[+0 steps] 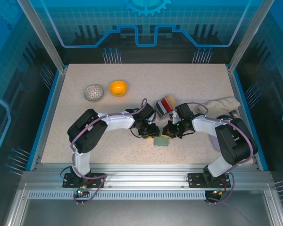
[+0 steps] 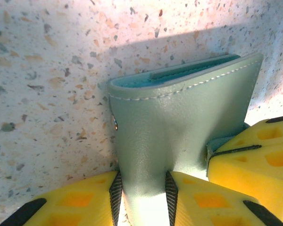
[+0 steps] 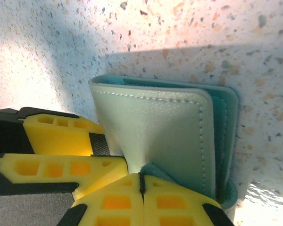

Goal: Put the credit cards into the card holder

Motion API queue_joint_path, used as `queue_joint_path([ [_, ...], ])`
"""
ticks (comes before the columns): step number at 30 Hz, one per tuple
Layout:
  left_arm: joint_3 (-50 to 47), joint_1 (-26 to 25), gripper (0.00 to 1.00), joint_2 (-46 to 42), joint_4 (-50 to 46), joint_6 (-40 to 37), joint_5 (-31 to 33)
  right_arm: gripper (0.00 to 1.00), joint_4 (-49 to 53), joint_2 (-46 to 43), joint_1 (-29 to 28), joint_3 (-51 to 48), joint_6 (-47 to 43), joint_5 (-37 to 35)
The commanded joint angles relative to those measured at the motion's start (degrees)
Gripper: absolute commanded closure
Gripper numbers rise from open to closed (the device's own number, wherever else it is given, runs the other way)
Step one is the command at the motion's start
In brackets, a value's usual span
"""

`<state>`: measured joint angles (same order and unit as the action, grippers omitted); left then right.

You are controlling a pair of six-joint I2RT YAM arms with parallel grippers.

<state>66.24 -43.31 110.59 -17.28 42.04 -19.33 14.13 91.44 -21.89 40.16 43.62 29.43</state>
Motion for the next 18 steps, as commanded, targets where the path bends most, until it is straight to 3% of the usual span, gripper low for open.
queue_joint_path([
  [1,-0.93,-1.12,0.66,1.57,1.77,0.67,-0.53,1.0,5.86,6.09,0.49,-5.8,1.81,-14.5],
  [11,-1.47,-1.11,0.67,0.95,1.9,1.24,0.01,1.0,11.52,6.75,-4.25,-7.38,7.93,-23.96],
  [18,-1.34,-0.98,0.68,0.29,0.33,-0.25,1.75,1.0,9.69,1.48,-5.3,-10.82,15.48,-24.38],
])
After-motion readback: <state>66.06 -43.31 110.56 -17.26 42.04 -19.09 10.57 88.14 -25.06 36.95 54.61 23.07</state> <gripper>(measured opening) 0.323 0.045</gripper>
